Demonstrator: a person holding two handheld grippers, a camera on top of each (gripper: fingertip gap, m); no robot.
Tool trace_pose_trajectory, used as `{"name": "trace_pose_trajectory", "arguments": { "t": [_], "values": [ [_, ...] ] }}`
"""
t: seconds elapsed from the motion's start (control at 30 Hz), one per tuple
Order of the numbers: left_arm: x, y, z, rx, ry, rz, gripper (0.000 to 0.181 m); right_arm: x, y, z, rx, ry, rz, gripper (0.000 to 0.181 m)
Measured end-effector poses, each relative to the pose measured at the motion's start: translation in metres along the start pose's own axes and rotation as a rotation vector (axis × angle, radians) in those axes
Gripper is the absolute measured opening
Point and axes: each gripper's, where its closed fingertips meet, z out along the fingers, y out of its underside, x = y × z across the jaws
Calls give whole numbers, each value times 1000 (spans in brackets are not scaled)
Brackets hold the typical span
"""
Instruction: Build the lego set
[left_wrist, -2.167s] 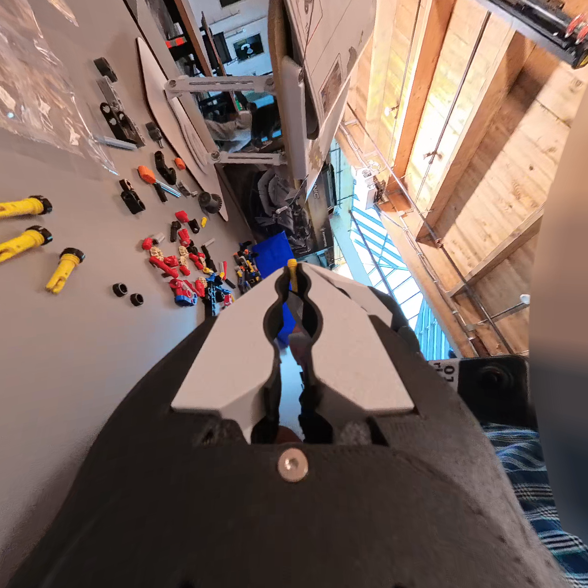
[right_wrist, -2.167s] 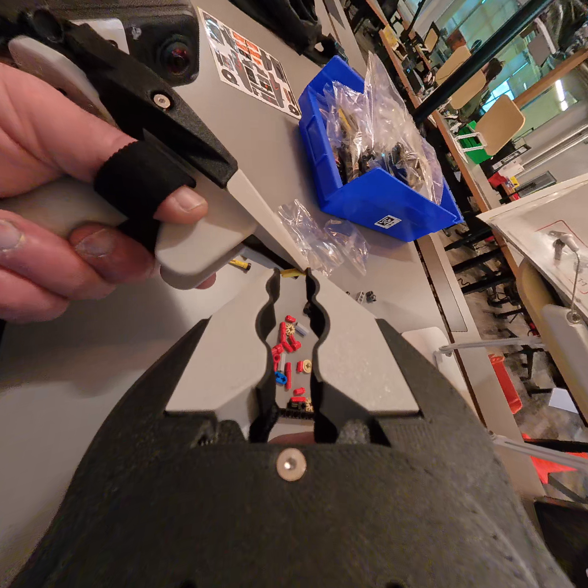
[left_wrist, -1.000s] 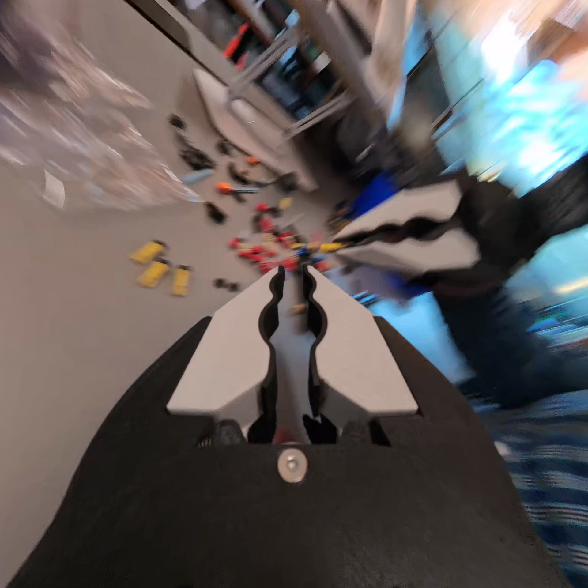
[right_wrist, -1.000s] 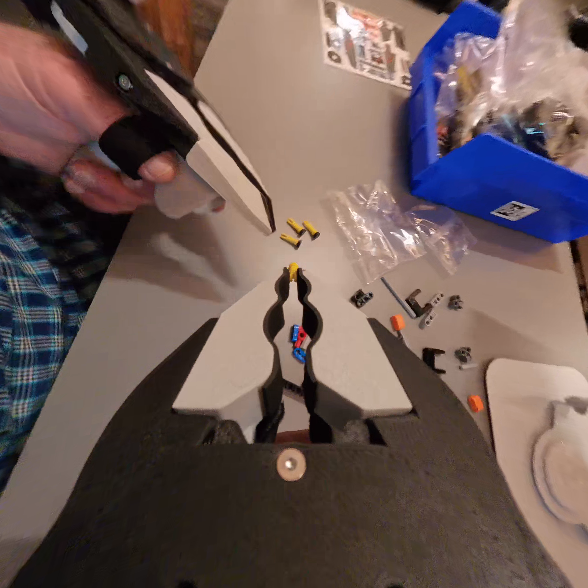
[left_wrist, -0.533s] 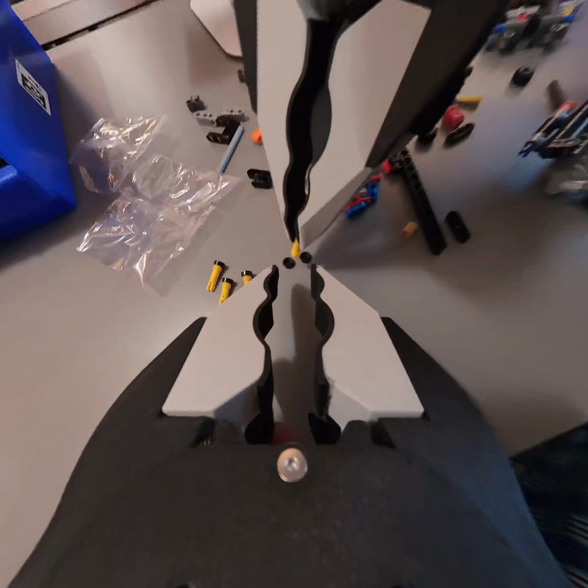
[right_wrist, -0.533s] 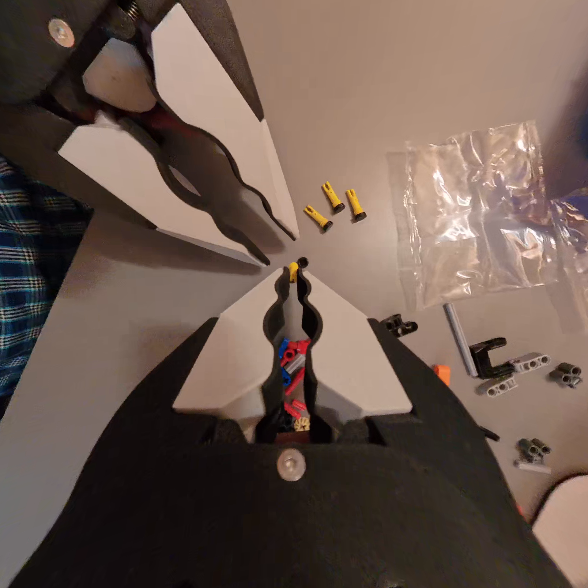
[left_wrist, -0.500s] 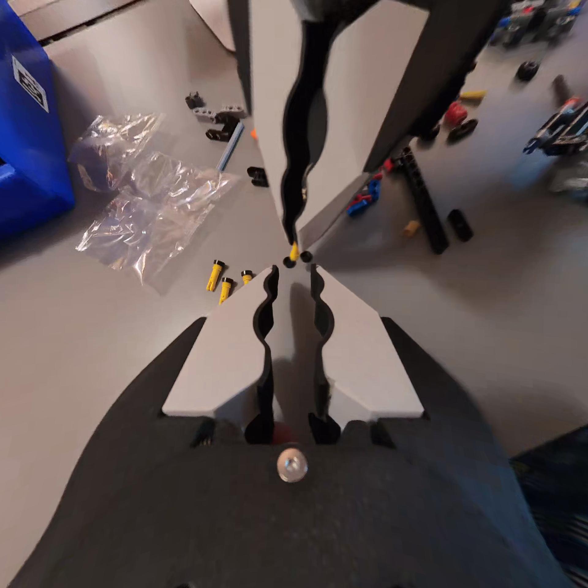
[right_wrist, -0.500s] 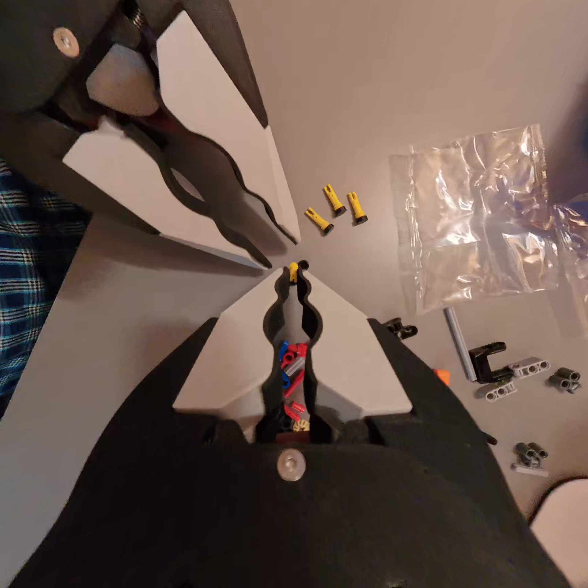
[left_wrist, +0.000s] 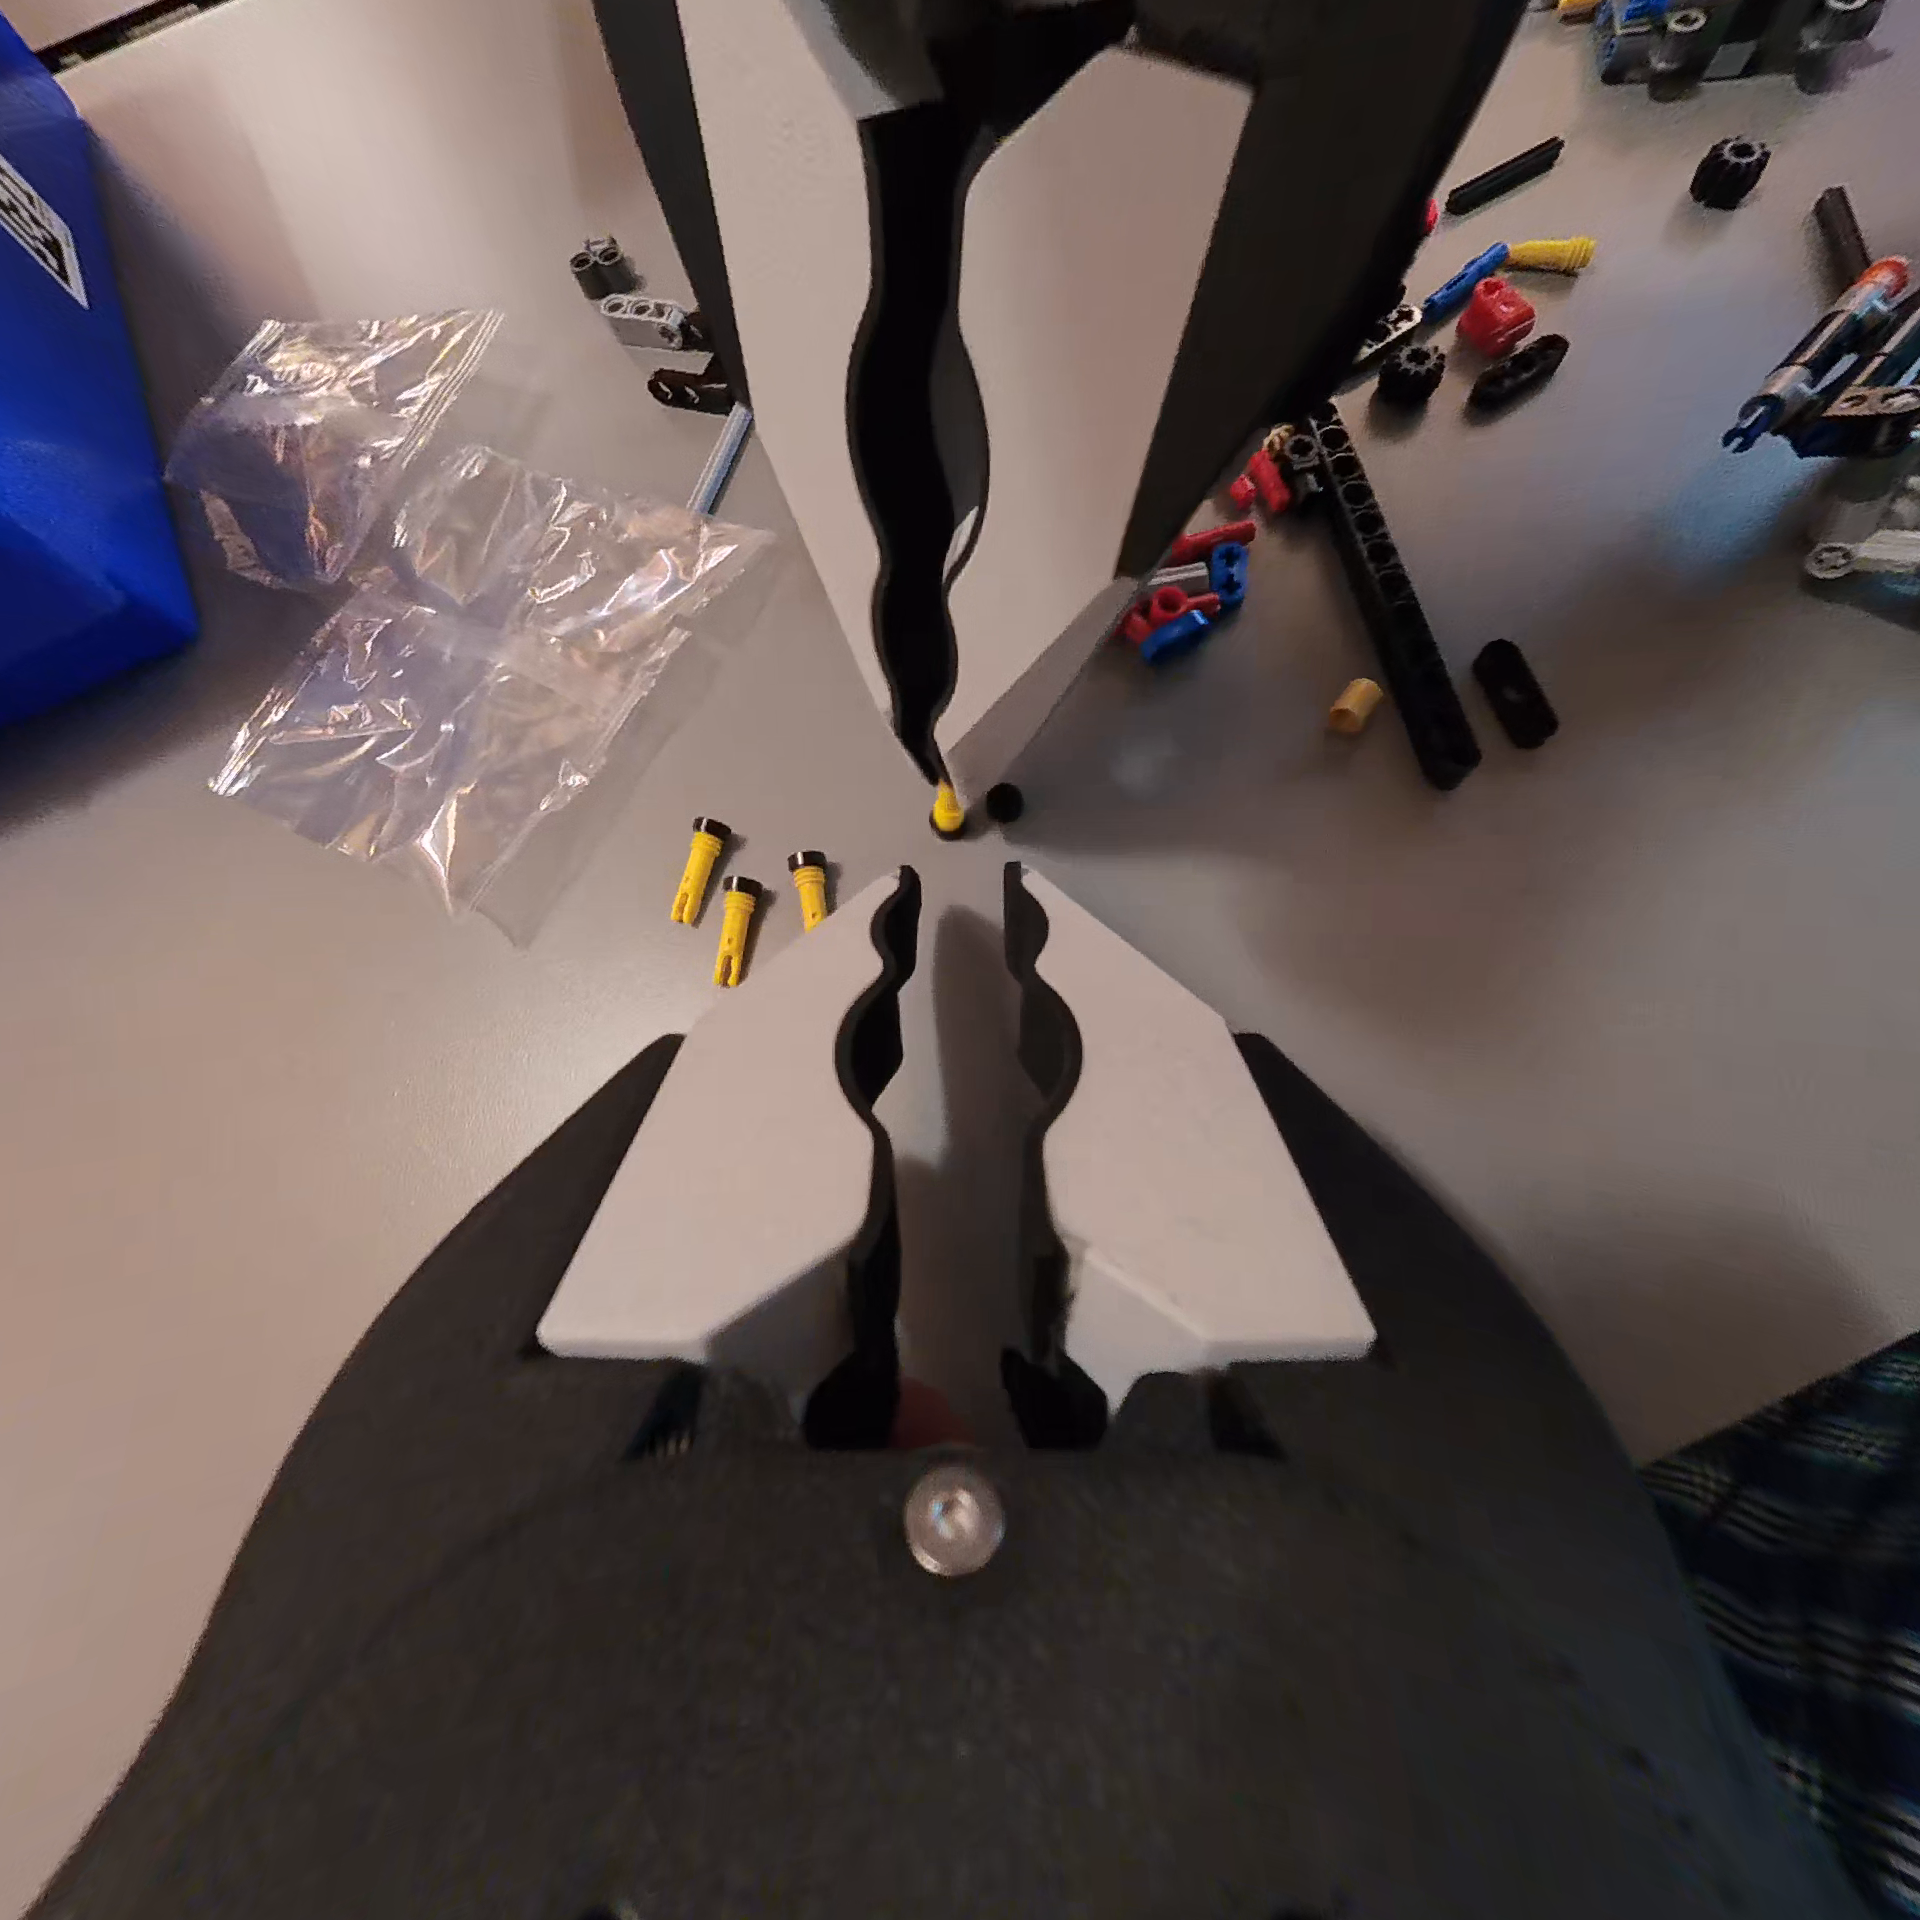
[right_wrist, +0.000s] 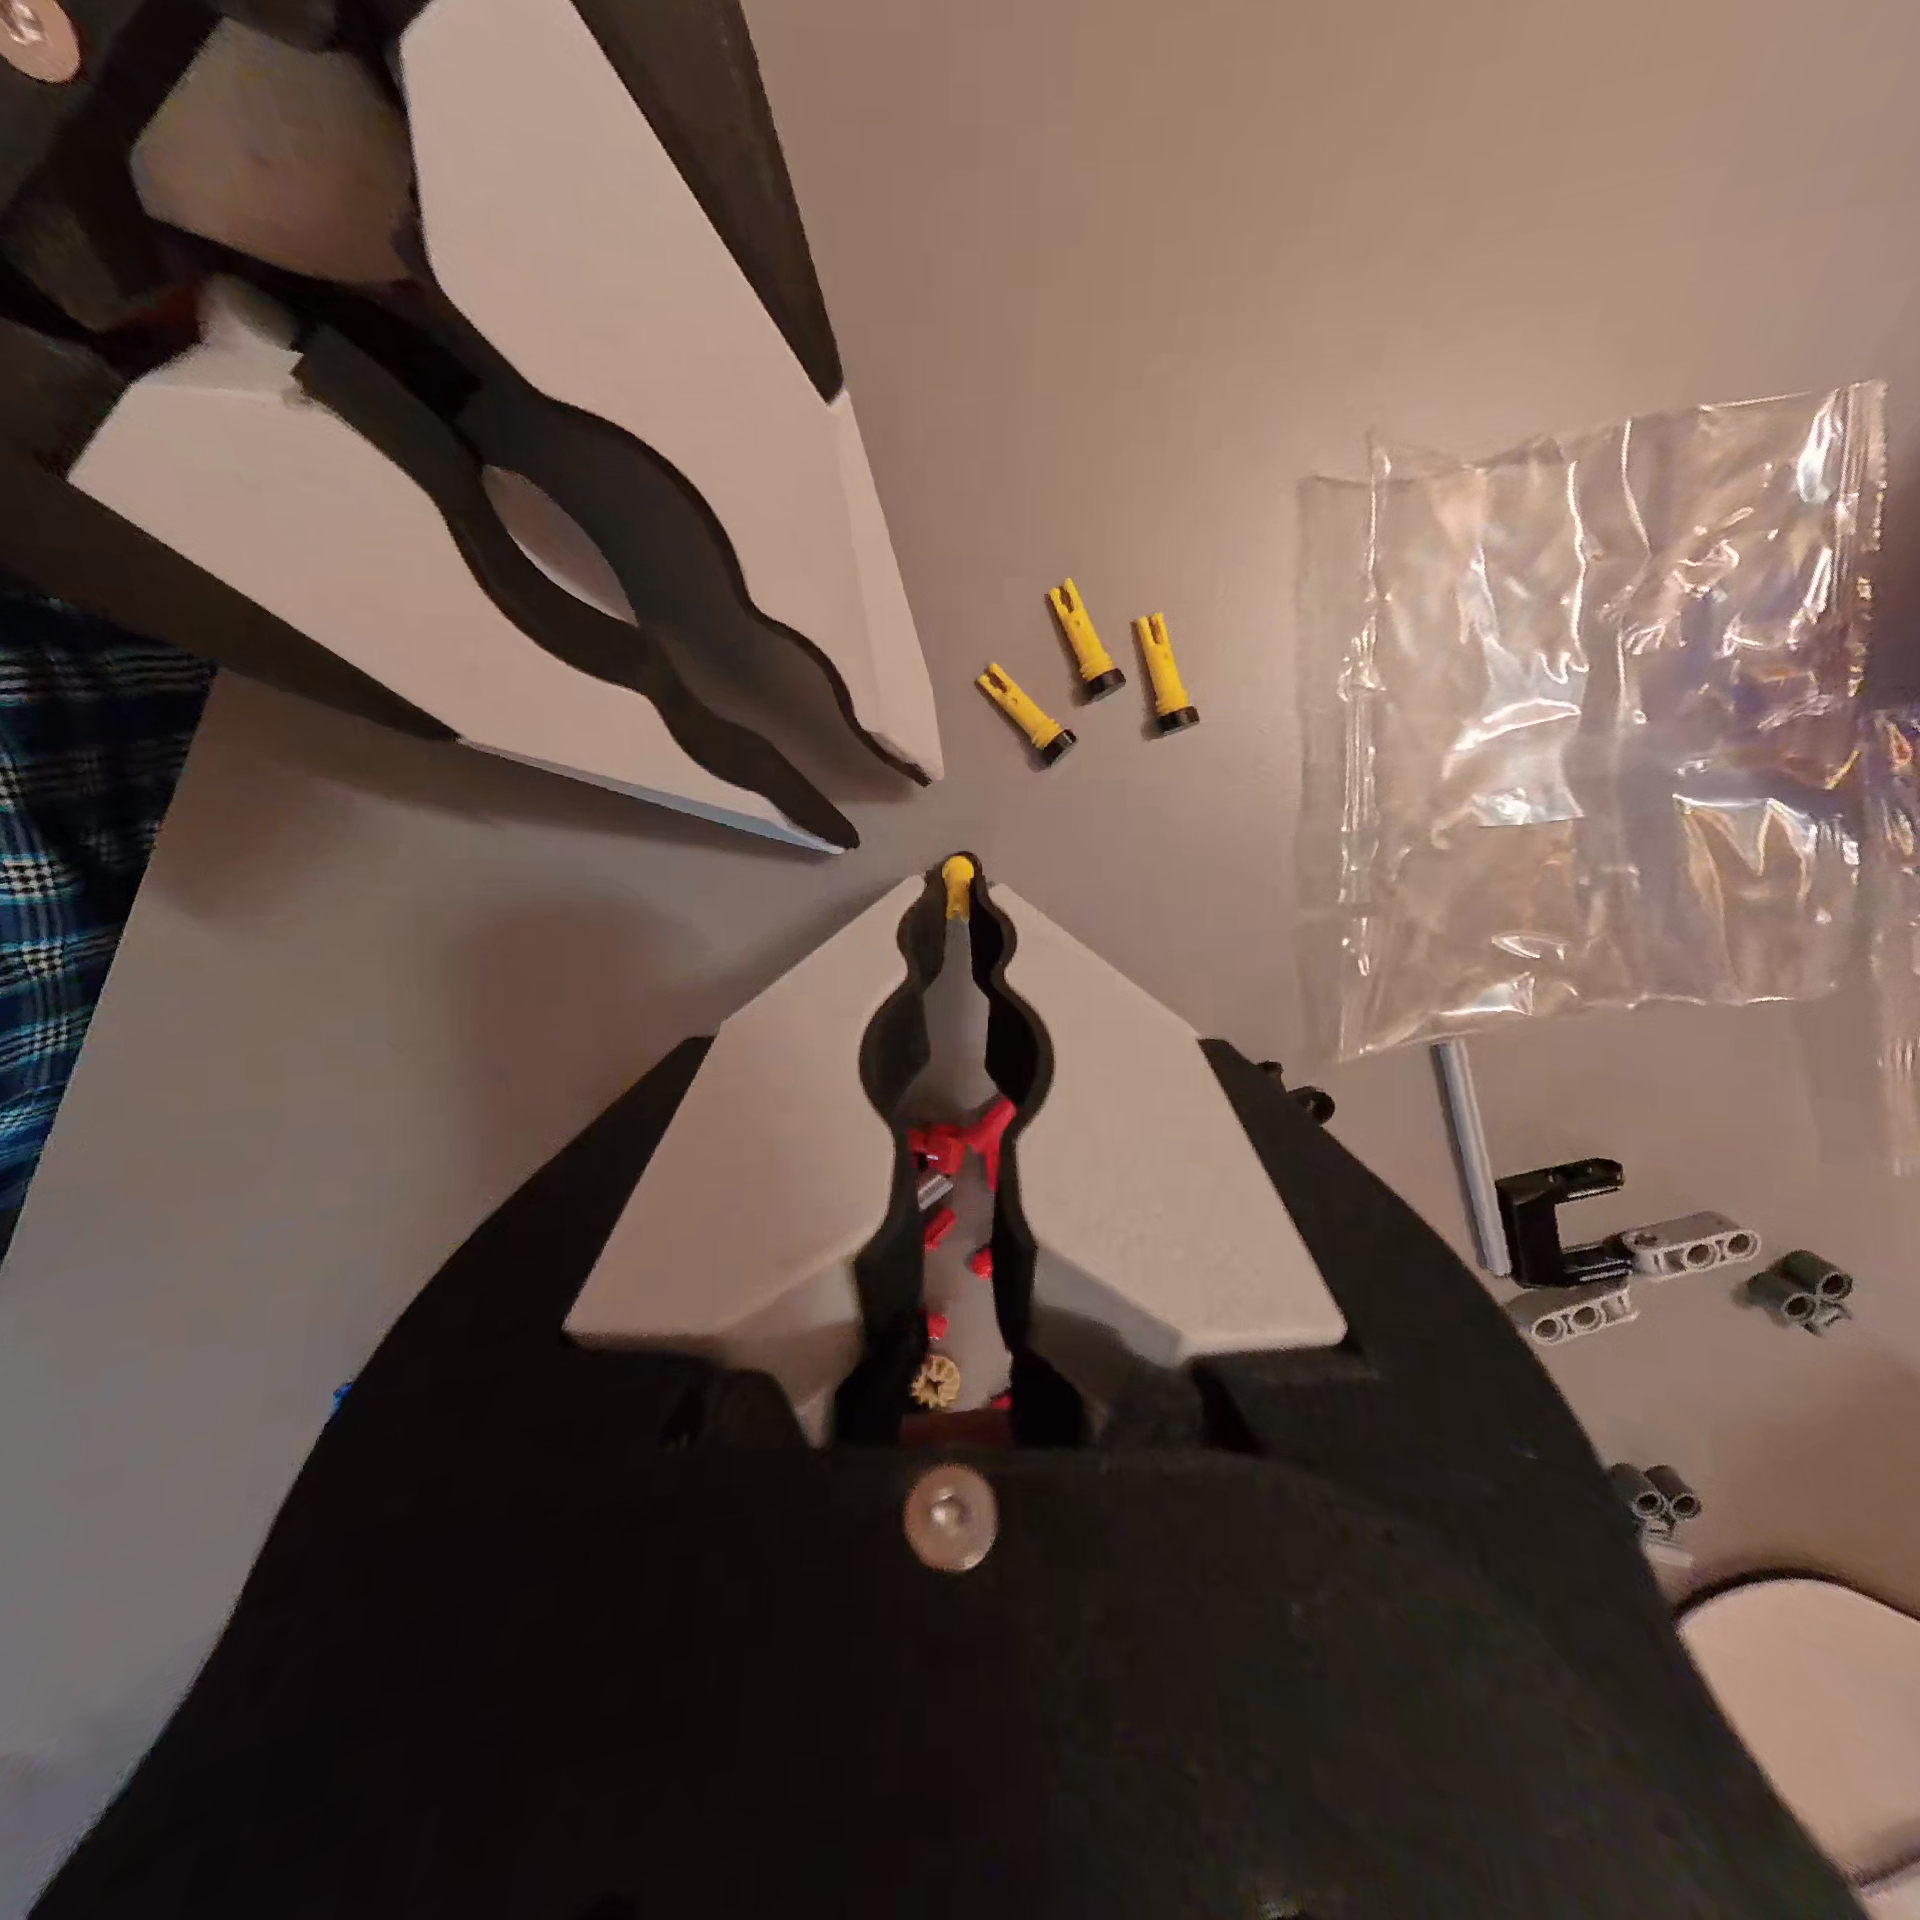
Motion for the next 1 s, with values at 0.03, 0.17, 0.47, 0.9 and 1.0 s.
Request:
{"name": "trace_pose_trajectory", "arguments": {
  "t": [0.03, 0.17, 0.47, 0.9, 1.0],
  "values": [
    [0, 0, 0, -1, 3, -1, 14, 0, 0, 0, -9, 1, -4, 1],
    [2, 1, 0, -5, 17, 7, 14, 1, 2, 1, -69, 3, -18, 1],
    [11, 13, -7, -17, 54, 18, 15, 2, 2, 2, -281, -24, -100, 1],
    [13, 12, -7, -9, 52, 36, 14, 3, 4, 3, -442, -16, -145, 1],
    [13, 13, -6, -15, 48, 37, 15, 2, 4, 4, -464, -9, -152, 0]
  ]
}}
